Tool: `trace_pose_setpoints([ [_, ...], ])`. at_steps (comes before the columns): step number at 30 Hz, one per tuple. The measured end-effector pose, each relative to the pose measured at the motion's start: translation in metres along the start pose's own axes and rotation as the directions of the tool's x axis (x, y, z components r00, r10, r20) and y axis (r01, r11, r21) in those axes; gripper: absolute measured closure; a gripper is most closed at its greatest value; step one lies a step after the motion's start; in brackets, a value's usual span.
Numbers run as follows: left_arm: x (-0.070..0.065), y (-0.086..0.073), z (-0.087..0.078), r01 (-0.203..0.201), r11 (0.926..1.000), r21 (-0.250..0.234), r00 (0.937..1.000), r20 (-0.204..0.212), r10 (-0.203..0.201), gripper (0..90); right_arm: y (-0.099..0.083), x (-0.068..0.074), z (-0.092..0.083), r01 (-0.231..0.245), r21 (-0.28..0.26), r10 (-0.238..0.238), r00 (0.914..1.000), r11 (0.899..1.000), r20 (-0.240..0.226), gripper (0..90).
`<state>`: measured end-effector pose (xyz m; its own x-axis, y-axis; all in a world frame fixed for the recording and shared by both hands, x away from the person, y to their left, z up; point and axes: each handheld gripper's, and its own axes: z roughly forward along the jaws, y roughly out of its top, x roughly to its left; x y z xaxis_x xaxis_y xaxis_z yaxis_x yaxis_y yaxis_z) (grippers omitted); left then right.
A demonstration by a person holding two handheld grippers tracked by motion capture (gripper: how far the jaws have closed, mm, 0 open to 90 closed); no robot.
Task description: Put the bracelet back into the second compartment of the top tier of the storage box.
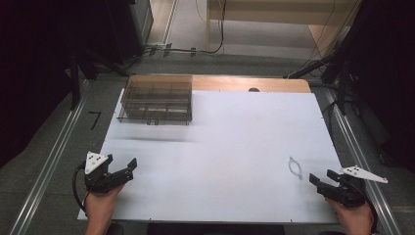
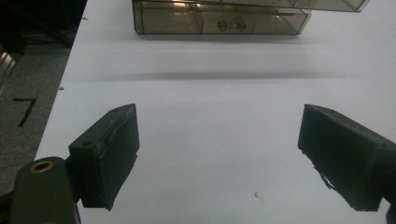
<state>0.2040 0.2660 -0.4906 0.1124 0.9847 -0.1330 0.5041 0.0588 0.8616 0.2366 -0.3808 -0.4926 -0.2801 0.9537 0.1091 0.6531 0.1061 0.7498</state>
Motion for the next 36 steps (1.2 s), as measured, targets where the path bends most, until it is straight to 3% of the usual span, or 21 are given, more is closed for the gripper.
trace_pose_setpoints([
  [36,0.001,-0.001,0.001,0.015,0.9999,0.008,0.9999,0.009,-0.015,13.0,0.009,0.011,0.015,0.077,0.039,-0.077,0.9969,0.996,-0.015,28.7],
])
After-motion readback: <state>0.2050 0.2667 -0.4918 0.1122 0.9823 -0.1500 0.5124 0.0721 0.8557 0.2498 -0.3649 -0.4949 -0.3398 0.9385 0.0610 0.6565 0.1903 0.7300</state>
